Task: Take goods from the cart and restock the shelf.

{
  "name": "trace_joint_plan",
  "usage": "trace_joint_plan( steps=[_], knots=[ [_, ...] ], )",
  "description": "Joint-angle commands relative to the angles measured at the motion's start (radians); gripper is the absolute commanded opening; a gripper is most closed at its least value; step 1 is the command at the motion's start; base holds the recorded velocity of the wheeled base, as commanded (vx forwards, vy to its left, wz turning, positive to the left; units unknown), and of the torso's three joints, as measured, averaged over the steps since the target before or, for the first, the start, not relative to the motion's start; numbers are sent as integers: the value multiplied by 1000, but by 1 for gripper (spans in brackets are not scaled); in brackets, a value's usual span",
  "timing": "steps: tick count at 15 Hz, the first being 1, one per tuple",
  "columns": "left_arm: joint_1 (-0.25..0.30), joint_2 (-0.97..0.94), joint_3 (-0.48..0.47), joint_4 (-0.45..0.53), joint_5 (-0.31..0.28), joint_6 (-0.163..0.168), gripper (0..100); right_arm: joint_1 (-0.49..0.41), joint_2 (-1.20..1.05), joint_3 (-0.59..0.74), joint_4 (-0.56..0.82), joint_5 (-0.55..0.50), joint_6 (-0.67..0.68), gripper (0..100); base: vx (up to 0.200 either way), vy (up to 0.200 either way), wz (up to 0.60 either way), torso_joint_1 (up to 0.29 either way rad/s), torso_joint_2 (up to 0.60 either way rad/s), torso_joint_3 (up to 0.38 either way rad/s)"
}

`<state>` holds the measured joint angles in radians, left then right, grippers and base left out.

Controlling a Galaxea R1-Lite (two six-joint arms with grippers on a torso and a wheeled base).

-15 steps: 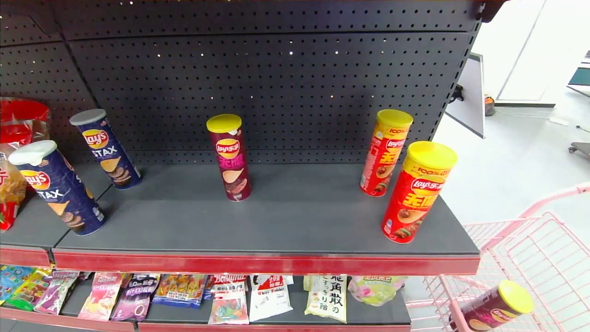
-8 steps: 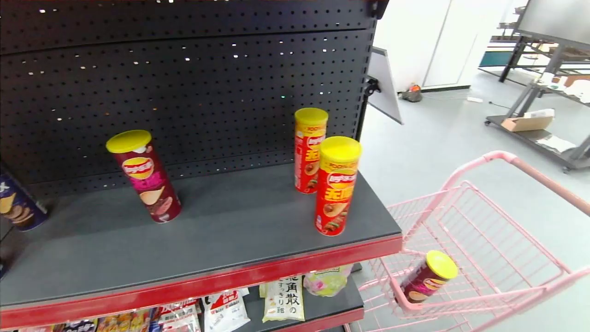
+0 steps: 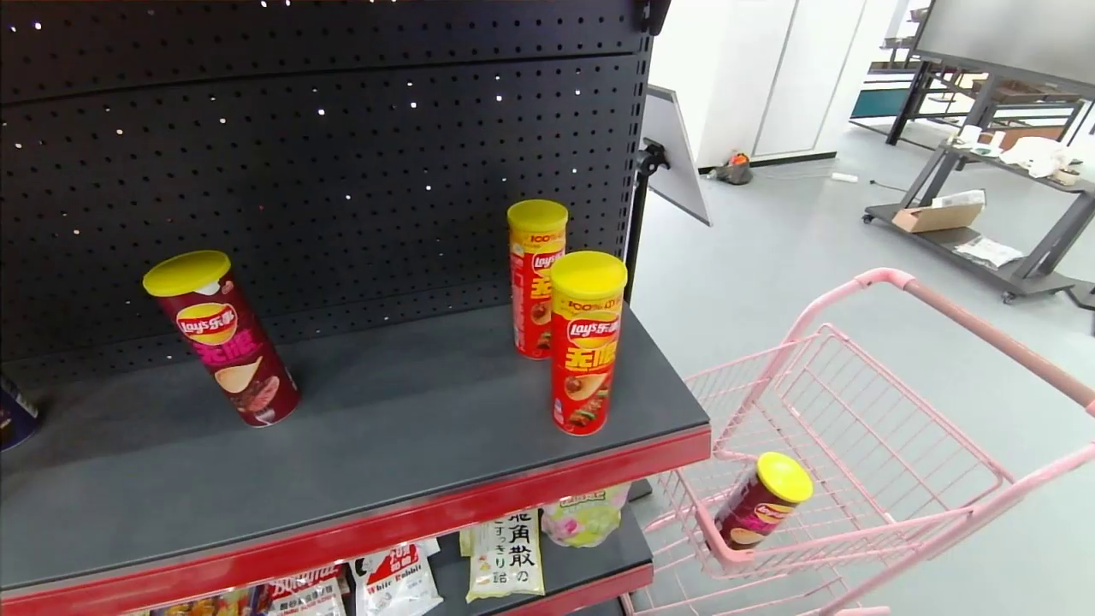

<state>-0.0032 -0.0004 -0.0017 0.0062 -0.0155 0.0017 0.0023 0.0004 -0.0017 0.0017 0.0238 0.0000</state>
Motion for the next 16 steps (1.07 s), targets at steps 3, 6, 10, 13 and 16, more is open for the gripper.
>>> trace_joint_plan(
  steps=[3, 6, 10, 13, 16],
  knots=[
    [0, 0, 0, 0, 0, 0, 100, 1, 0, 0, 0, 1, 0, 100, 0, 0, 0, -32, 79, 50],
    [0, 0, 0, 0, 0, 0, 100, 1, 0, 0, 0, -1, 0, 100, 0, 0, 0, -144, 338, 193],
    [0, 0, 0, 0, 0, 0, 100, 1, 0, 0, 0, -1, 0, 100, 0, 0, 0, -140, 343, 196],
    [0, 0, 2, 0, 0, -2, 100, 1, 0, 0, 0, -1, 0, 100, 0, 0, 0, -144, 346, 199],
    [0, 0, 0, 0, 2, 0, 100, 1, 0, 0, 0, -1, 0, 100, 0, 0, 0, -146, 357, 214]
  ],
)
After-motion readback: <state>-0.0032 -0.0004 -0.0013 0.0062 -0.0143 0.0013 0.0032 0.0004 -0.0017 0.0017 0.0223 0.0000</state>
